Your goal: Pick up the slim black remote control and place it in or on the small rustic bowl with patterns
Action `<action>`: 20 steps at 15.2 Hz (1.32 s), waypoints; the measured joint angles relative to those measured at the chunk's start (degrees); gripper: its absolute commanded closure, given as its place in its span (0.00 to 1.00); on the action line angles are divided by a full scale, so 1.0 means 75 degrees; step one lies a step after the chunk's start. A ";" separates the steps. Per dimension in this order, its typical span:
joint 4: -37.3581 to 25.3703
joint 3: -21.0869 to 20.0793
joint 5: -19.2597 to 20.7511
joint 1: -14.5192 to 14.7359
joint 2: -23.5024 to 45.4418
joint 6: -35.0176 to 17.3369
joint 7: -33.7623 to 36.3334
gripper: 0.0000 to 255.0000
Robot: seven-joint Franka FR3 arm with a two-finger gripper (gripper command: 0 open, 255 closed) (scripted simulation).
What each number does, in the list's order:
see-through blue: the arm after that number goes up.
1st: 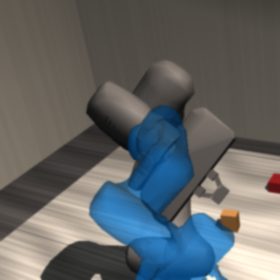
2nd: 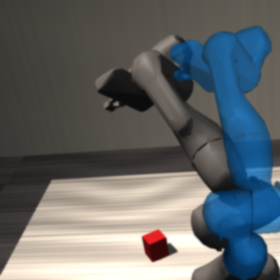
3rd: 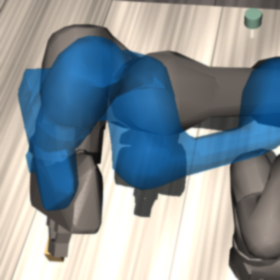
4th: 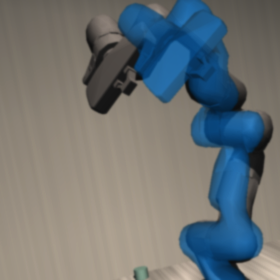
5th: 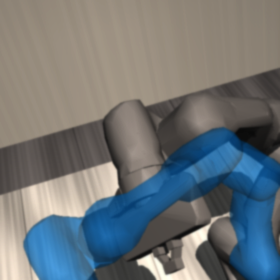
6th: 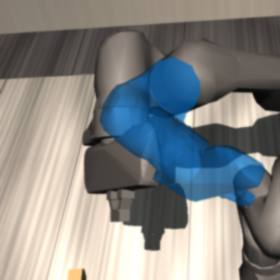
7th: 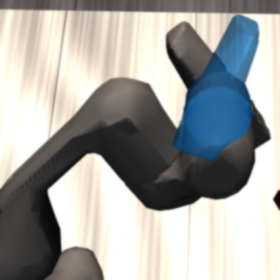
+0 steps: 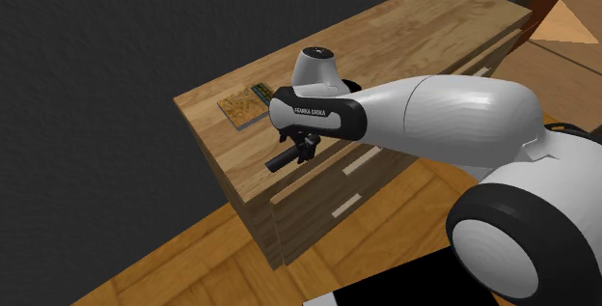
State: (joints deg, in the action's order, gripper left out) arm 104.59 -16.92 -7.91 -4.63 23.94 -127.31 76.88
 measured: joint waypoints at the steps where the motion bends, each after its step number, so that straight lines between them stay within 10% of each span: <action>1: 0.0015 0.0001 0.0010 0.0018 0.0049 -0.0066 0.0012 0.00; 7: 0.0029 0.0001 0.0018 0.0038 0.0095 -0.0131 0.0026 0.00; 8: 0.0029 0.0001 0.0018 0.0038 0.0095 -0.0131 0.0025 1.00; 20: -0.0006 -0.0006 0.0007 0.0027 0.0009 -0.0026 0.0036 1.00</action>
State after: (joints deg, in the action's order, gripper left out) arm 104.55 -16.96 -7.86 -4.42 24.01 -127.50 77.15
